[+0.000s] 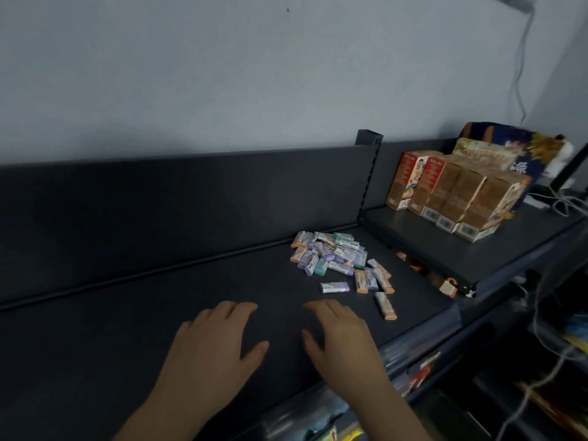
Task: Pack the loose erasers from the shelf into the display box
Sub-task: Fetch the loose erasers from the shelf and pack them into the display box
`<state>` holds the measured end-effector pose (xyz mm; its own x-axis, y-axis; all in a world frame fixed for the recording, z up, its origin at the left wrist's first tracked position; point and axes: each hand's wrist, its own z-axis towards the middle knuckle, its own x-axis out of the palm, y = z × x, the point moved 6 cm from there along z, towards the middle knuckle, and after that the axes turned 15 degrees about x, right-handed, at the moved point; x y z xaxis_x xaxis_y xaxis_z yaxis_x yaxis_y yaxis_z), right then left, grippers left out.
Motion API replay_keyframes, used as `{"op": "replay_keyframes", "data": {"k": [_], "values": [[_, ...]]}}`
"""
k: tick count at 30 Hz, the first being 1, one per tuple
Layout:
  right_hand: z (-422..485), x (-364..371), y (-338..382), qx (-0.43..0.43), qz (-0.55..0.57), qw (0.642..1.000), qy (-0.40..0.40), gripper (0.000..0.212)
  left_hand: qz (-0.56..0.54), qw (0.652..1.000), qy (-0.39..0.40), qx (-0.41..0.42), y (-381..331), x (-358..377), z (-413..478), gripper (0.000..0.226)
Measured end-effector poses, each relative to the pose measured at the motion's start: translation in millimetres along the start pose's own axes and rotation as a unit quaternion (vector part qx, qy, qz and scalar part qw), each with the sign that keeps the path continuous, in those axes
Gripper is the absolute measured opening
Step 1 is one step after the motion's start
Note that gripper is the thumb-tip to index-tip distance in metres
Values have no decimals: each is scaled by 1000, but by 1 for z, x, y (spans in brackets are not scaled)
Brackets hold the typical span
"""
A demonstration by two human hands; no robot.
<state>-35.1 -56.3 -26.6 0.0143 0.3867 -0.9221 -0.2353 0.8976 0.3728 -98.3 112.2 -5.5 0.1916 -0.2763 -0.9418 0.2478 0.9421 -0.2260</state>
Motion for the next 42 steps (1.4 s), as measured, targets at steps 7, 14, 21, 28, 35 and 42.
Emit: {"op": "replay_keyframes", "data": {"k": [7,14,21,28,35,42], "values": [[23,-30,-74,-5,-7,1000,-7,36,-22,1000,15,14,-45,34,51,55],[58,-42,-137,-56,17,998,18,32,-30,999,6,-10,-106,69,109,49],[92,-42,-178,-45,2,999,-17,18,46,998,4,-50,-138,93,161,40],[116,-30,-182,-27,-63,998,-4,27,31,995,44,-85,-159,112,173,38],[118,-30,-197,-23,-101,994,-38,43,19,992,33,-124,-164,118,170,27],[120,-41,-193,-30,-66,997,11,37,-107,977,-81,-167,-145,107,148,17]]}}
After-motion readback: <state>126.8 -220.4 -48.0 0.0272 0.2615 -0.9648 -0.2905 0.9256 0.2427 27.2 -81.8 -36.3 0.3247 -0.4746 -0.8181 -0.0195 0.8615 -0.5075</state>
